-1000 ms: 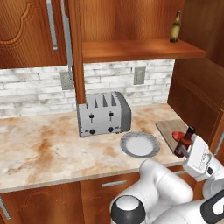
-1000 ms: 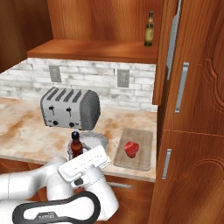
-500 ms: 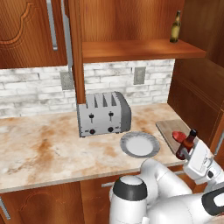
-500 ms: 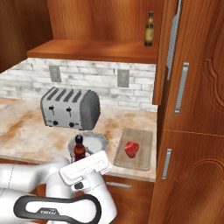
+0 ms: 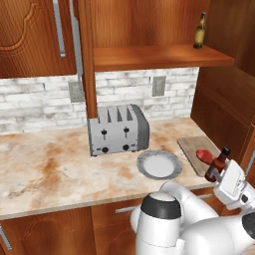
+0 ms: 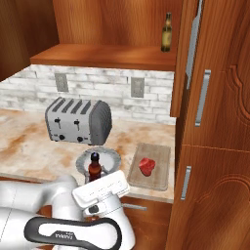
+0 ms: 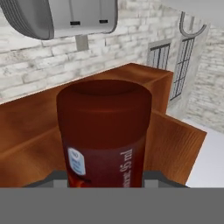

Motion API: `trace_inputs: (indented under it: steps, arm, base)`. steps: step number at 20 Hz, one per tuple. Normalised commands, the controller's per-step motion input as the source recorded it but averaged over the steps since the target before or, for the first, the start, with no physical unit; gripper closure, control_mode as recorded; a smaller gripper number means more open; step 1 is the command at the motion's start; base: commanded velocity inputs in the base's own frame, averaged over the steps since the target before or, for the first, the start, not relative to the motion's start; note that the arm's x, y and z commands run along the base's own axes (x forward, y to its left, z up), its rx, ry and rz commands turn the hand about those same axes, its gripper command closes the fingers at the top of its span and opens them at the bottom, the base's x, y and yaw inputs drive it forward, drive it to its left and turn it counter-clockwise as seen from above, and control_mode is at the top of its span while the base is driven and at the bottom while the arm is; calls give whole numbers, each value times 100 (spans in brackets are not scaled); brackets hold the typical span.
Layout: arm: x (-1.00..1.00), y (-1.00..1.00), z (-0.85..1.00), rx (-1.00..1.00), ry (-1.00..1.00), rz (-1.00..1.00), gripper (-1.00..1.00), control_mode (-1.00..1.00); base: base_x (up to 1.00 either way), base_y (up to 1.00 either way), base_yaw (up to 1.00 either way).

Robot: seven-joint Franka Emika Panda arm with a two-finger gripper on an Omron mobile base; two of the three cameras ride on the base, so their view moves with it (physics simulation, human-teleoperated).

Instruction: Pick the steak from the plate and place it on the cutting board. Then pick the condiment bottle from the cabinet and place it next to the cutting board.

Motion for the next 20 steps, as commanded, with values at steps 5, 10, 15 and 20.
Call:
trace_inputs:
  steps: [5, 10, 15, 20]
  arm:
    - [10, -5, -4, 0, 0, 0, 100, -100]
    - [19, 0, -12, 0, 0, 0, 100, -100]
    - [15, 0, -18, 0, 0, 0, 100, -100]
    - [10, 0, -22, -1, 0, 0, 100, -100]
  base:
    - [0, 0, 0]
    - [0, 0, 0]
    - [0, 0, 0]
    - [0, 0, 0]
